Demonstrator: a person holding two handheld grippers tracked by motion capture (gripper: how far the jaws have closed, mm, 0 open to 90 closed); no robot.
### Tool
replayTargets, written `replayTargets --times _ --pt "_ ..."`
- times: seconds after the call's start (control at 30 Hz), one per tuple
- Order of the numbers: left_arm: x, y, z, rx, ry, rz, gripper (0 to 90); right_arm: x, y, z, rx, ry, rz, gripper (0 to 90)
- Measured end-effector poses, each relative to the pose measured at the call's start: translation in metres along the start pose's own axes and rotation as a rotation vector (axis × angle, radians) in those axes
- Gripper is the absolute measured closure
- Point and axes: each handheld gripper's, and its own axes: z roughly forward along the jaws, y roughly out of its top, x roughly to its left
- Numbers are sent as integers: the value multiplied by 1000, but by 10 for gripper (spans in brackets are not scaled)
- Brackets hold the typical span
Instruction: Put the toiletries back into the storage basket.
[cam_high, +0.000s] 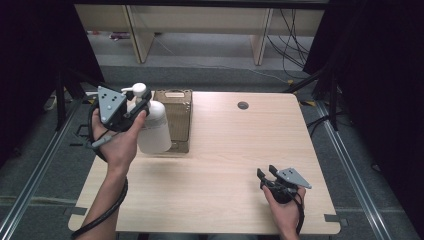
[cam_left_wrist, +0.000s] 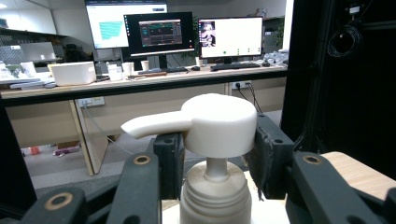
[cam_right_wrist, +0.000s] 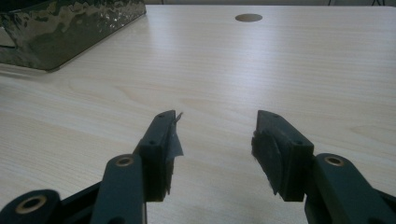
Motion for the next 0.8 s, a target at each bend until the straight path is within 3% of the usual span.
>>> replayTargets --times 0.8 --pt "7 7 28 -19 -4 1 594 0 0 1 -7 -6 -21 498"
